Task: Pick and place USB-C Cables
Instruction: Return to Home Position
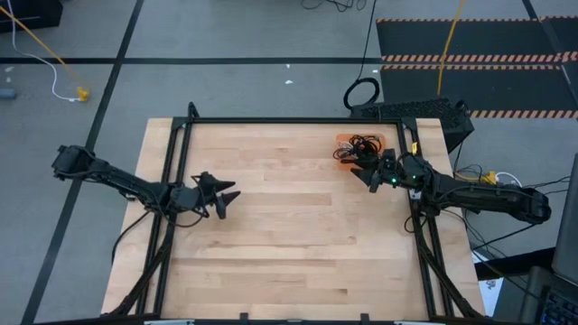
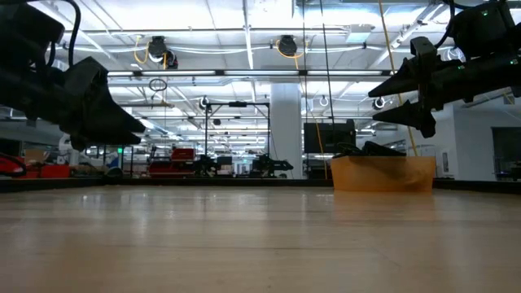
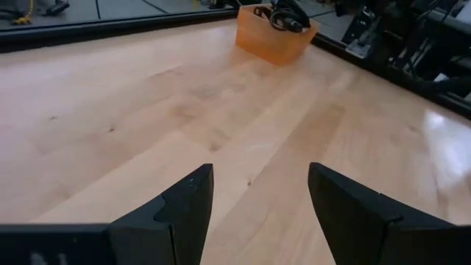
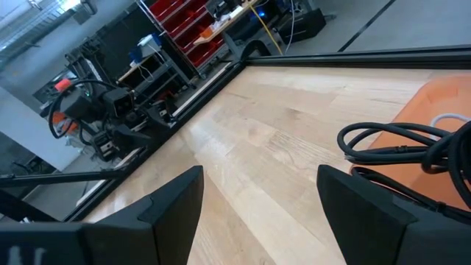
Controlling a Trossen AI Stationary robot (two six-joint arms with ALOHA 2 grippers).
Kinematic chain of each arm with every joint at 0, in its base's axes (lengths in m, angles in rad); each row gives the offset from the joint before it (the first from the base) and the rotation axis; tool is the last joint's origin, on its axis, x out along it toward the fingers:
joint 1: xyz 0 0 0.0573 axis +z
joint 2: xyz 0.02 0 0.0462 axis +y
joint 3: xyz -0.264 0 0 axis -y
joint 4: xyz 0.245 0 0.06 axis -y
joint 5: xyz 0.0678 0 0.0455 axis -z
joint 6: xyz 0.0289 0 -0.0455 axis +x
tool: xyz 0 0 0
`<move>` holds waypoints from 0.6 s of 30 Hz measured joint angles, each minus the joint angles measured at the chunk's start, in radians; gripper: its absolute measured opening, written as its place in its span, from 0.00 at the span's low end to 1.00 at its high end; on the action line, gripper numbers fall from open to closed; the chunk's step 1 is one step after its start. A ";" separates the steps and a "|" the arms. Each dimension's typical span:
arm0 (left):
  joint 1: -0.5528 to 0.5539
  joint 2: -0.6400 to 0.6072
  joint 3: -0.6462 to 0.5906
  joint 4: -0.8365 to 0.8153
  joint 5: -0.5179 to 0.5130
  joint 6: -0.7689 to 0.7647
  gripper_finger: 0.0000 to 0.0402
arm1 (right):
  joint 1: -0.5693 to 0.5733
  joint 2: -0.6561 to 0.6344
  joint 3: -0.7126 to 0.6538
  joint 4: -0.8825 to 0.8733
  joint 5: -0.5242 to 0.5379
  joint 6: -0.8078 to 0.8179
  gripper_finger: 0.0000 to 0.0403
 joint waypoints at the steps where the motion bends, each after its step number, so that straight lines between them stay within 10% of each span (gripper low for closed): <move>1: 0.000 0.000 0.000 -0.004 0.000 0.006 0.56 | 0.000 0.000 0.000 0.000 0.000 0.000 0.64; 18: 0.000 0.000 0.001 -0.007 -0.001 0.020 0.56 | 0.000 -0.089 -0.115 0.107 0.003 0.000 0.64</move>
